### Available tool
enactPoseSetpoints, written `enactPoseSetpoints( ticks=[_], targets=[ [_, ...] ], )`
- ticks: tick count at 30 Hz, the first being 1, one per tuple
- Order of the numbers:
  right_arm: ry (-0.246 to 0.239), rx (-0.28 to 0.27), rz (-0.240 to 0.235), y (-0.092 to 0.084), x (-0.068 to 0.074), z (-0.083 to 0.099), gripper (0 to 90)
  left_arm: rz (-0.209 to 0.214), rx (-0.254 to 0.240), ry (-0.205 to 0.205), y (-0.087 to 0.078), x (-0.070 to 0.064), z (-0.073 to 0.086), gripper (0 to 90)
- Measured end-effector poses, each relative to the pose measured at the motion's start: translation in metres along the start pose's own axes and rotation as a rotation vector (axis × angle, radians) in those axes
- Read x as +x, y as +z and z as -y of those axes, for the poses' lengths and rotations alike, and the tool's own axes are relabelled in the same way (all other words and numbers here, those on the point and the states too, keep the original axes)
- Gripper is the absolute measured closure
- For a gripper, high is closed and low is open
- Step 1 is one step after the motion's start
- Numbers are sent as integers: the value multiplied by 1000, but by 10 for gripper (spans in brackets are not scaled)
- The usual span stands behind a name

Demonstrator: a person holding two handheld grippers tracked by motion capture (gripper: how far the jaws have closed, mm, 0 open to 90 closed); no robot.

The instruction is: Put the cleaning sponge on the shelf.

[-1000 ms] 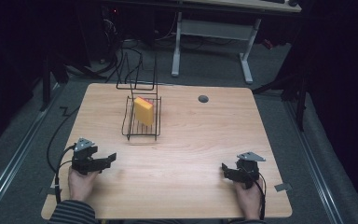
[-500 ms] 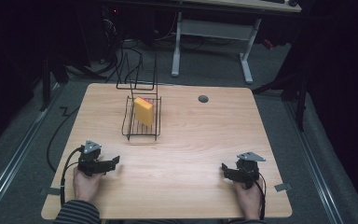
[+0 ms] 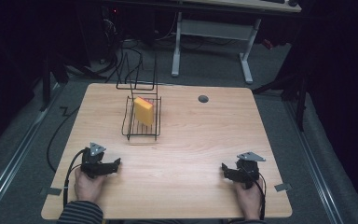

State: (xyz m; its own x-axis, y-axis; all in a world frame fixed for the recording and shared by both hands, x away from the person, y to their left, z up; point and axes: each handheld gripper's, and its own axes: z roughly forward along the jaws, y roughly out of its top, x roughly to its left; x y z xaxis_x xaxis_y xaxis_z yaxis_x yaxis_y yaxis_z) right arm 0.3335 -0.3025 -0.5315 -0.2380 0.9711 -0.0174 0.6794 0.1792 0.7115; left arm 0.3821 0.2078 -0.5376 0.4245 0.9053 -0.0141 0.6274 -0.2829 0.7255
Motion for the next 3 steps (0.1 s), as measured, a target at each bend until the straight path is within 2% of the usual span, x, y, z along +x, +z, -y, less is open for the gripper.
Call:
enactPoseSetpoints(
  ticks=[3],
  targets=[
    [0, 0, 0, 0, 0, 0, 182, 2, 0, 0, 0, 0, 0, 141]
  ],
)
